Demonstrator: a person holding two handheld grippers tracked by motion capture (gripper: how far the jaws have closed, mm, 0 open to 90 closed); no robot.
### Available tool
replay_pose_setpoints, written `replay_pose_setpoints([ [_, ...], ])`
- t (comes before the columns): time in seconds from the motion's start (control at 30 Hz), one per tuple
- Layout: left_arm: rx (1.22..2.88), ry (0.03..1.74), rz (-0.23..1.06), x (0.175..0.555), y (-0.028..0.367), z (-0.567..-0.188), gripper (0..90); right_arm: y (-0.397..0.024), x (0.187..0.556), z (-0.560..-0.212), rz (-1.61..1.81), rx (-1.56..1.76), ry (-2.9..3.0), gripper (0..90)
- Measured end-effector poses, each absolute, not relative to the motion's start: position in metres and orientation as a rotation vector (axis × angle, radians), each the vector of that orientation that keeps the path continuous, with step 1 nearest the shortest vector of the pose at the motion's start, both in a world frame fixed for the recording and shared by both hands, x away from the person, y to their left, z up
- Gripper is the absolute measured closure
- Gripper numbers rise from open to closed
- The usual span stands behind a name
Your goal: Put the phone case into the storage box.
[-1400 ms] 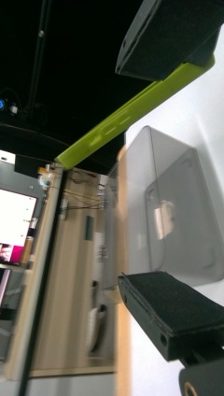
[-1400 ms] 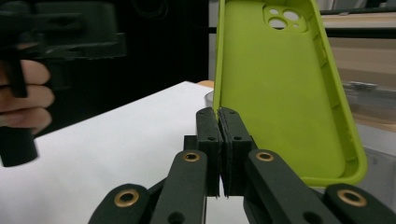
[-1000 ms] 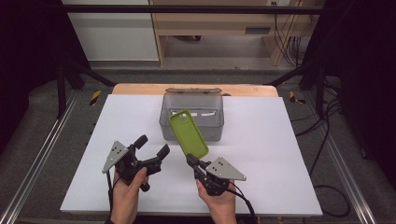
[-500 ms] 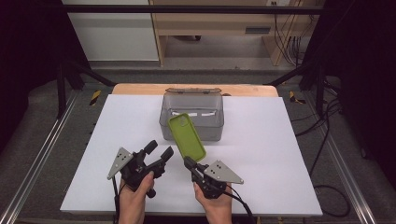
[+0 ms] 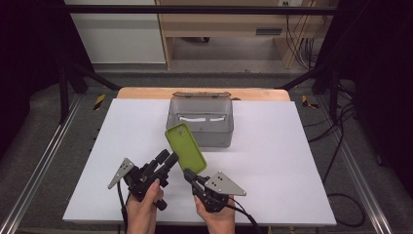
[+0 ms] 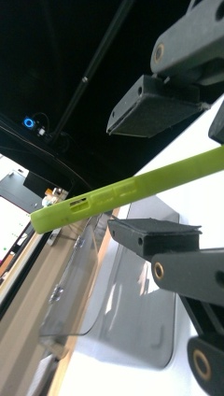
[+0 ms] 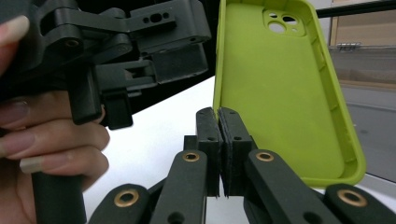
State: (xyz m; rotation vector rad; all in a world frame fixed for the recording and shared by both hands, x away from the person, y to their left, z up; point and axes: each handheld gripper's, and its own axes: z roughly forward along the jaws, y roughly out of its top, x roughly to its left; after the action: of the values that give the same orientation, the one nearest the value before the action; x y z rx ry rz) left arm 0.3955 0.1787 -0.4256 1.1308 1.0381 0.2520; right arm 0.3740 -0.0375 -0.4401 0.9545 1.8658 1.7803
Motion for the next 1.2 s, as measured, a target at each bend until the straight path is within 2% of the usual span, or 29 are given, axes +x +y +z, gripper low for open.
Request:
replay_pose_setpoints([
  [0.2,1.12,1.058,0.252,0.396,0.178,-0.431,50.8,-0.033,0.37,-0.44,1.806,0.952,1.88,88.3],
  [1.2,1.059,1.097,0.225,0.394,0.182,-0.44,70.2,-0.021,0.364,-0.444,1.895,0.981,1.913,88.3],
])
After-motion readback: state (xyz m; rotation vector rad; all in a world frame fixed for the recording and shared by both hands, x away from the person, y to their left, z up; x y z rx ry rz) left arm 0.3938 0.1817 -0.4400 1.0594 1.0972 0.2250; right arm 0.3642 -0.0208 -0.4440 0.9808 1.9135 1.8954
